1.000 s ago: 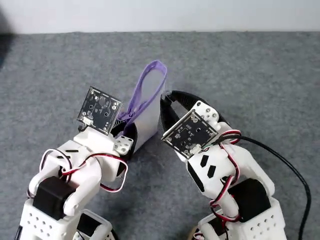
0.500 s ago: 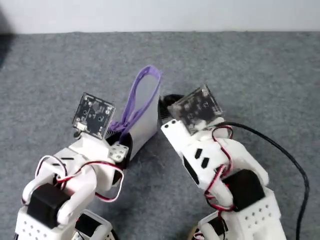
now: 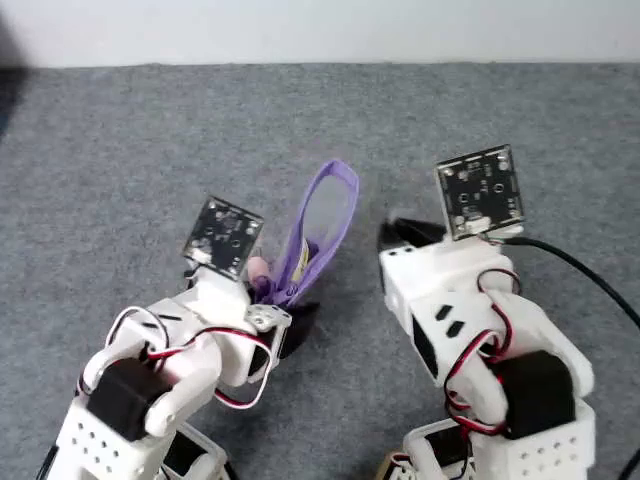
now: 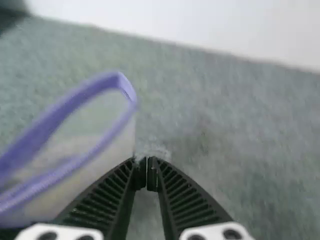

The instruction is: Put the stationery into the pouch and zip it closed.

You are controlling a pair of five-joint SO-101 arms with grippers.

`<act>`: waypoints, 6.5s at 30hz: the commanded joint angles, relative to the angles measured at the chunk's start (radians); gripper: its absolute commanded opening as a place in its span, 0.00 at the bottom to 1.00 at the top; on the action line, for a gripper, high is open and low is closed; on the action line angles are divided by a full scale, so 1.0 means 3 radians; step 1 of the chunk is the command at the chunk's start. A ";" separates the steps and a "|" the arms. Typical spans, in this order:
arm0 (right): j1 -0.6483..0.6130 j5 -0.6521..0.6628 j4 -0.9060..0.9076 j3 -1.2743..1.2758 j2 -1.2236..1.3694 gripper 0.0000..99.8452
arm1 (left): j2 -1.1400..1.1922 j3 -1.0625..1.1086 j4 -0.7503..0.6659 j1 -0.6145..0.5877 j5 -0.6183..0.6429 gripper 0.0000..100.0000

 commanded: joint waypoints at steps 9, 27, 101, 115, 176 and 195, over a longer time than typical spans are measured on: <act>0.0064 -0.0051 0.0448 -0.0205 -0.0003 0.01 | -0.0031 0.0340 -0.0338 0.0015 0.0031 0.23; 0.0054 -0.0292 0.0074 -0.0199 0.0008 0.01 | -0.0031 -0.0437 -0.0378 -0.0788 -0.1284 0.01; 0.0401 -0.0844 0.0458 -0.0634 0.0335 0.01 | -0.0066 -0.0565 0.0522 -0.0245 -0.0532 0.26; 0.0233 -0.0235 0.0995 0.0138 0.0974 0.01 | -0.0066 -0.0555 0.0578 -0.0276 -0.0511 0.18; -0.0806 0.1499 0.0033 0.1258 0.2729 0.11 | -0.0066 -0.0049 0.0343 -0.1304 -0.0532 0.18; -0.0959 0.1759 -0.1005 0.2337 0.2734 0.11 | -0.0046 -0.0049 0.0343 -0.1294 -0.0532 0.18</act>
